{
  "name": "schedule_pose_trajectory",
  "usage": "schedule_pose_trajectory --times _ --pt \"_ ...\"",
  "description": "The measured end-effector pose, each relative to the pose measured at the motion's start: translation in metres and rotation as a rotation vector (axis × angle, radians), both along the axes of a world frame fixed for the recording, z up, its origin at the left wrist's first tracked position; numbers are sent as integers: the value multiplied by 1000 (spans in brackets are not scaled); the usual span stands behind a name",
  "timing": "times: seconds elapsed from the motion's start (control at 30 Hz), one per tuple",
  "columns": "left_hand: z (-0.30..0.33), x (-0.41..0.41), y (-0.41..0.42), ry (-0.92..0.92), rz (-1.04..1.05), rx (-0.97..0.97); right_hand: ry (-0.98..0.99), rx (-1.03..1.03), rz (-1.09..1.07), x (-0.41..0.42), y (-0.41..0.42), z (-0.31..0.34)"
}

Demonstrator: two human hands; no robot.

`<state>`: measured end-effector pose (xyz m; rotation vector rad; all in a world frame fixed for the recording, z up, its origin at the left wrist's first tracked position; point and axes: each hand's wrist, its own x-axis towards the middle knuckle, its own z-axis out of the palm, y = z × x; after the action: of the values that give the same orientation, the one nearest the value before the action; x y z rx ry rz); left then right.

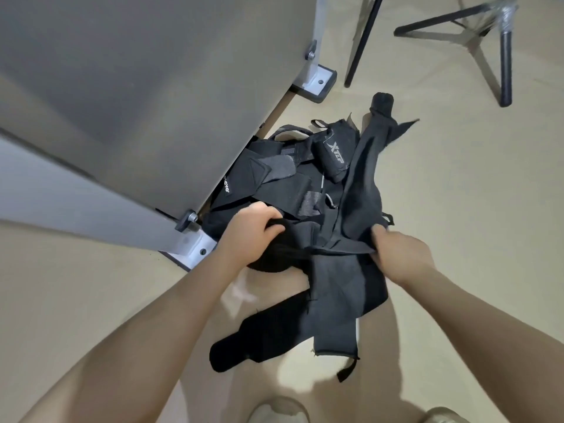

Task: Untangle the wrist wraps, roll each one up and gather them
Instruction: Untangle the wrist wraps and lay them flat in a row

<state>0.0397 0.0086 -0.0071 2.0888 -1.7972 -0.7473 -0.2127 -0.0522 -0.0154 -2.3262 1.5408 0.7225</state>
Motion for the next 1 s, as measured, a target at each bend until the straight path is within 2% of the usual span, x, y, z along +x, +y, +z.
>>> schedule_pose_trajectory --times 0.07,0.13,0.2,0.23,0.3,0.37,0.43,0.5,0.6,0.67,0.7,0.77,0.8,0.83,0.93,1.0 --pt "1 1 0 22 60 -26 188 114 8 -31 4 3" --pt "4 1 2 43 63 -59 314 333 3 -43 7 6" --pt "12 -1 0 64 43 -118 295 440 -29 -37 5 13" --pt "20 -2 -3 90 48 -138 236 393 -33 -29 2 20" --pt "40 -4 -7 146 78 -155 -10 124 -98 -10 -4 35" --pt "63 -7 -10 210 131 -214 -451 -95 -244 11 -7 53" --pt "86 -12 -11 338 189 -245 -908 7 -401 33 -8 76" --pt "106 -20 -11 497 211 -223 -1155 265 -498 51 -4 95" --pt "127 -33 -10 617 188 -214 -1367 528 -622 64 3 106" --pt "135 -39 -9 647 217 -223 -1458 509 -748 64 4 110" --pt "135 -40 -8 615 237 -235 -1487 480 -817 62 2 114" --pt "130 -41 -10 440 222 -207 -1562 491 -944 53 -1 121" --pt "125 -42 -11 397 194 -141 -1620 529 -1000 47 -3 124" --pt "123 -44 -11 430 163 -22 -1673 566 -1055 41 -3 126" --pt "117 -53 -11 690 6 374 -1765 591 -1277 17 -5 130" --pt "113 -61 -9 762 -126 493 -1829 582 -1447 -2 -10 133"
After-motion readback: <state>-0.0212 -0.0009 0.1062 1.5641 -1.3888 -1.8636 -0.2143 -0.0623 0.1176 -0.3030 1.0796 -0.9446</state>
